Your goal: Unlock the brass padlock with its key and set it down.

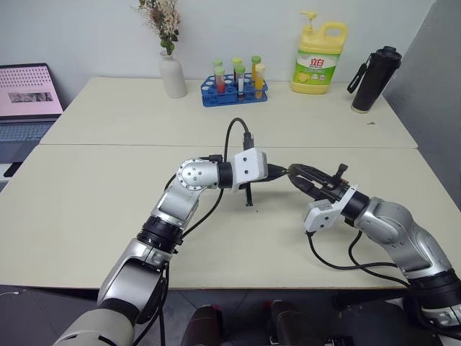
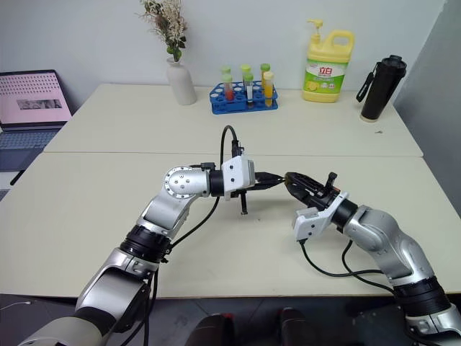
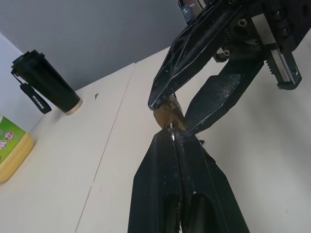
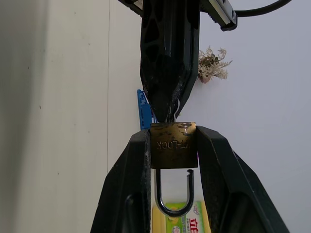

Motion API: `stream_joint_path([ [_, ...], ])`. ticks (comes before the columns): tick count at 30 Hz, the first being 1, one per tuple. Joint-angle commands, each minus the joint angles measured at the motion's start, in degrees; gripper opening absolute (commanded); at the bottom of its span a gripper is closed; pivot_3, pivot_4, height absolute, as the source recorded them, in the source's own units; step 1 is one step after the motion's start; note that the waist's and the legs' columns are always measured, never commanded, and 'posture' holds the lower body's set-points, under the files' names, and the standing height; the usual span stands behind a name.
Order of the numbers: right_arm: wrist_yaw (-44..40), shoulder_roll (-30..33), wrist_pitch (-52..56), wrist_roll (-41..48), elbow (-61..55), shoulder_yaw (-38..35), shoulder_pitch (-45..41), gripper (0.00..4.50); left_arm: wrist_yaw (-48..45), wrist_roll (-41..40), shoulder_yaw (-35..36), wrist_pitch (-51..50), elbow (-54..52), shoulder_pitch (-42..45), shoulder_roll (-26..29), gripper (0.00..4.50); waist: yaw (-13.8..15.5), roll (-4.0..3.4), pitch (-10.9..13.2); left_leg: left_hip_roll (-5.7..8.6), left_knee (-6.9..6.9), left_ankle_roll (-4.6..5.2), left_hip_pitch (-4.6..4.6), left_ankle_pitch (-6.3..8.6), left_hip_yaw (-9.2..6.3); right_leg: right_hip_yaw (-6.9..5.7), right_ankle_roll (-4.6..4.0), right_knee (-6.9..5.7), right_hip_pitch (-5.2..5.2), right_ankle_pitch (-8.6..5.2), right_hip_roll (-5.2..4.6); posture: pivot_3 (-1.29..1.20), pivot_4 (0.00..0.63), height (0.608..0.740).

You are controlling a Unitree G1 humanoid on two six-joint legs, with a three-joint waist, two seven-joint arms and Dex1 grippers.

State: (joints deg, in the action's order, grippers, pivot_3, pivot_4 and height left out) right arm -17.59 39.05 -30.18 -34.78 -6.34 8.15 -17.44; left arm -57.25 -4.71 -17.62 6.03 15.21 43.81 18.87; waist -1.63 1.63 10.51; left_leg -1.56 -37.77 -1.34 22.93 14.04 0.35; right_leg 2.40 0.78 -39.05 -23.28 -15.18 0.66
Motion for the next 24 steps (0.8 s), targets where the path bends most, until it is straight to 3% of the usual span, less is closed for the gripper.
stream_joint_path([
  [1,0.36,-0.14,-1.1,1.19,-1.93,-0.29,-0.95,0.94,-1.22,-4.93,2.22,-7.15,-3.46,0.19,-1.17,0.0,-0.02,0.0,0.0,0.0,0.0,0.0,0.0,0.0,-0.01,0.0,0.0,0.0,0.0,0.0,0.01,0.0,0.15,0.74],
  [2,0.36,-0.09,-1.17,1.21,-1.87,-0.3,-0.93,0.94,-1.05,-5.58,2.57,-9.38,-3.74,0.33,-1.3,0.0,-0.02,0.0,0.0,0.0,0.0,0.0,0.0,0.0,-0.01,-0.01,0.0,0.0,0.0,0.0,0.02,0.0,0.15,0.74],
  [4,0.4,-0.02,-1.25,1.21,-1.78,-0.33,-0.92,0.94,-1.12,-6.22,2.87,-12.42,-4.1,0.61,-1.19,0.57,-0.03,0.0,0.0,-0.01,-0.01,0.0,0.0,0.0,-0.03,-0.02,0.0,-0.01,0.0,0.0,0.02,0.0,0.15,0.74],
  [13,0.13,0.84,-2.41,1.66,-0.81,-0.63,-0.7,0.94,-1.78,-15.75,6.16,-38.76,-9.99,1.5,0.83,3.47,-0.09,0.0,0.0,-0.02,-0.03,0.0,0.0,0.0,-0.07,-0.04,0.0,-0.03,0.0,0.0,0.05,0.0,0.15,0.74],
  [17,-0.04,0.97,-3.28,1.85,-0.13,-0.29,-1.28,0.94,0.32,-18.78,7.49,-45.81,-12.79,1.57,-0.5,3.47,-0.04,0.0,0.0,-0.07,-0.06,0.0,0.01,0.0,-0.08,-0.03,0.01,-0.02,0.01,0.0,0.04,0.0,0.15,0.74],
  [24,-0.15,0.64,-4.08,1.95,0.68,-0.01,-1.96,0.94,3.57,-18.08,6.67,-45.85,-12.49,1.77,-2.81,3.47,-0.04,0.0,0.0,-0.05,-0.07,-0.01,-0.01,0.0,-0.08,-0.02,0.0,-0.04,0.02,0.0,0.03,0.0,0.15,0.74],
])
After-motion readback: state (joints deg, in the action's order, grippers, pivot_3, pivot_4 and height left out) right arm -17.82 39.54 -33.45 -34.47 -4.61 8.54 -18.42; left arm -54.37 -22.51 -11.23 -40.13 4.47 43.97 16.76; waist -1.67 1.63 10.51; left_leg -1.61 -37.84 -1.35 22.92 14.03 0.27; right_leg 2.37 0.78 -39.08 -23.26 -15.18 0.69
